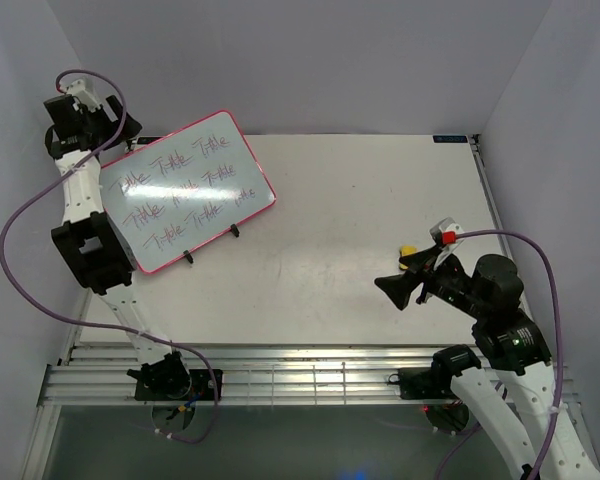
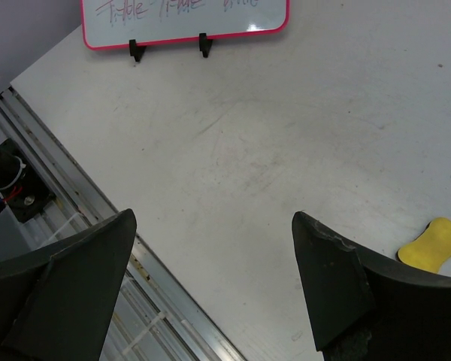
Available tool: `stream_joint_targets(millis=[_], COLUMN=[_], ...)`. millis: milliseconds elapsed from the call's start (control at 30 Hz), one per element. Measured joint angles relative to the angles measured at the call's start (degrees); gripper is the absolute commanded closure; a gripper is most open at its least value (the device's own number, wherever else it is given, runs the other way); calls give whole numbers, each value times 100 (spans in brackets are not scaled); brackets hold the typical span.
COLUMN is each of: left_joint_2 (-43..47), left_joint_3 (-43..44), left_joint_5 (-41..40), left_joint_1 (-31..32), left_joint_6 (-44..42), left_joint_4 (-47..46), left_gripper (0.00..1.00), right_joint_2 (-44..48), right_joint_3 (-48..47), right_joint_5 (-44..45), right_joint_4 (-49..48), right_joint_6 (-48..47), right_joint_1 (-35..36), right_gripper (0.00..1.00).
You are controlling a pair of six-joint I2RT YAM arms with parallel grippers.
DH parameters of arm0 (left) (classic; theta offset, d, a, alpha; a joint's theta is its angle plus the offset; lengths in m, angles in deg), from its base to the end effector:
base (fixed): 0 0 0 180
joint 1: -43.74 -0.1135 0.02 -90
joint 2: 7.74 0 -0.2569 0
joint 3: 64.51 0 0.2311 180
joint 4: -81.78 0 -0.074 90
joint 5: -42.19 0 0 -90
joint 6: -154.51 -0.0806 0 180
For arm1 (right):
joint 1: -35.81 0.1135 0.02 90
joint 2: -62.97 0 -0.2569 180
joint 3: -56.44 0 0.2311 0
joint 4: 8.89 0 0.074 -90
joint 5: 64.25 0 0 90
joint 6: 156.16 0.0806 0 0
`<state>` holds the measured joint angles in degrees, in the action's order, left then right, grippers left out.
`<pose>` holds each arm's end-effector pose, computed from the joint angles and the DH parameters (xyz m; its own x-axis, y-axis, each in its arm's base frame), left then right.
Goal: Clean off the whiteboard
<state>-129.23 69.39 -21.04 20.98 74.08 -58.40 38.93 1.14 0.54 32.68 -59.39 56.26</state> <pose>0.4838 0.1636 0.3150 -0.4225 -0.3382 -0.8409 -0.0476 0.9348 -0.3521 0.1075 0.0767 0.3118 -0.2501 0.0206 -0.9680 -0.6841 0.7038 0.1917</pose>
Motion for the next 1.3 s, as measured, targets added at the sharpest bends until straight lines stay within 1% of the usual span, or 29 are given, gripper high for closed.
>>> stream_joint_targets(millis=[67,133,200,300,367,433,533,600,667,767,867,1033,1133,1300], left_joint_2=[229,686,1416,2839,3652,4446,5117,5265,5176,4787,4538,4341,4024,3318], left_joint_3=[-188,-693,-1528,-3034,-3753,-4500,-5434,-6076,-6590,-6972,-7069,-7075,-7060,-6931], left_joint_5=[-588,-1325,-1958,-2723,-2997,-3069,-2750,-2304,-1829,-1224,-649,332,693,1191], left_joint_1=[-4,-11,-28,-50,-85,-184,-415,-702,-1027,-1357,-1432,-1552,-1683,-1797], left_joint_6=[153,352,555,809,901,968,1091,1200,1327,1381,1357,1285,1189,1056], left_joint_4=[83,46,9,-81,-212,-437,-848,-1318,-1626,-1932,-2243,-3117,-3410,-3606], left_gripper=[2,2,2,2,2,2,2,2,3,3,4,4,4,5], right_joint_2=[9,7,7,4,7,13,76,151,225,310,402,498,520,540], right_joint_3=[2,0,0,0,-7,-15,-44,-70,-85,-87,-87,-146,-195,-221], right_joint_5=[0,-4,-17,-48,-57,-68,-70,-70,-81,-114,-138,-175,-208,-258], right_joint_4=[-2,4,7,11,26,46,63,66,66,66,72,140,208,225], right_joint_6=[-9,-17,-24,-37,-55,-79,-103,-118,-122,-125,-133,-192,-249,-293], right_joint_1=[22,55,81,136,208,275,341,374,409,444,483,608,706,837], right_gripper=[10,10,10,10,10,10,10,10,10,10,10,10,10,10])
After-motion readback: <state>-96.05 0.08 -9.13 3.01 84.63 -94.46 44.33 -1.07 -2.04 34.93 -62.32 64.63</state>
